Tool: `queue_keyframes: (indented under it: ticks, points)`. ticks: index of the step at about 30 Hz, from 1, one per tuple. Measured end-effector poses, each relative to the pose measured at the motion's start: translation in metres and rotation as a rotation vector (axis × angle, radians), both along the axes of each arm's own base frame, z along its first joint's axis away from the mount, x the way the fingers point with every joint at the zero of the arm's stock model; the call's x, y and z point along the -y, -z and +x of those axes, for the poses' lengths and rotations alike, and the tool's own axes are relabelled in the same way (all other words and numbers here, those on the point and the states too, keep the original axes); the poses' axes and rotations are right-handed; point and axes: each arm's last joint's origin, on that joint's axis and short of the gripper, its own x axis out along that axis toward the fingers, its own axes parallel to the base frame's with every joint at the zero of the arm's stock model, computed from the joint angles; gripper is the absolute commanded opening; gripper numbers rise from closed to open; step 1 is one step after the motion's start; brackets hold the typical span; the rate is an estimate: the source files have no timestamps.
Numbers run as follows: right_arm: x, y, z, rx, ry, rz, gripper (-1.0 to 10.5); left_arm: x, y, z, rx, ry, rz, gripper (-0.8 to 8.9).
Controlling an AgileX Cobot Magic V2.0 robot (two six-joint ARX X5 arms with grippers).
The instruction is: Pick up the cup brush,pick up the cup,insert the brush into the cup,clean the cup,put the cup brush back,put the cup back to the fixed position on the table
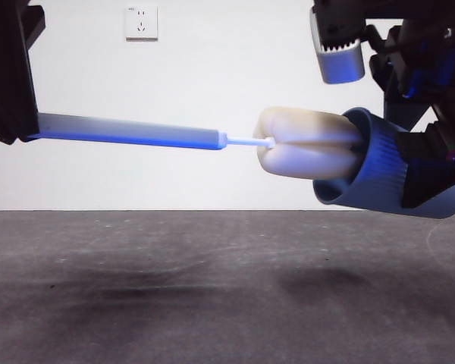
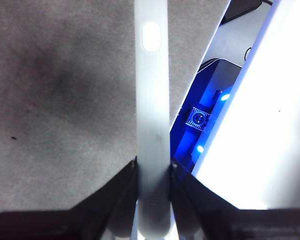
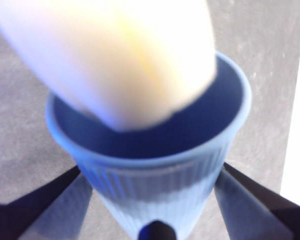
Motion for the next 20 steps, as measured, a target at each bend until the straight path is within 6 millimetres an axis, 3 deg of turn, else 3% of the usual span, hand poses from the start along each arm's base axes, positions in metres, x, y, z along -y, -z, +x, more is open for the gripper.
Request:
queue_keyframes:
  ticks: [20]
  points:
    - [-0.045, 0.02, -0.026, -0.012, -0.223, -0.051, -0.1, 0.03, 0.016, 0.006, -0.007, 0.014, -0.014, -0.09]
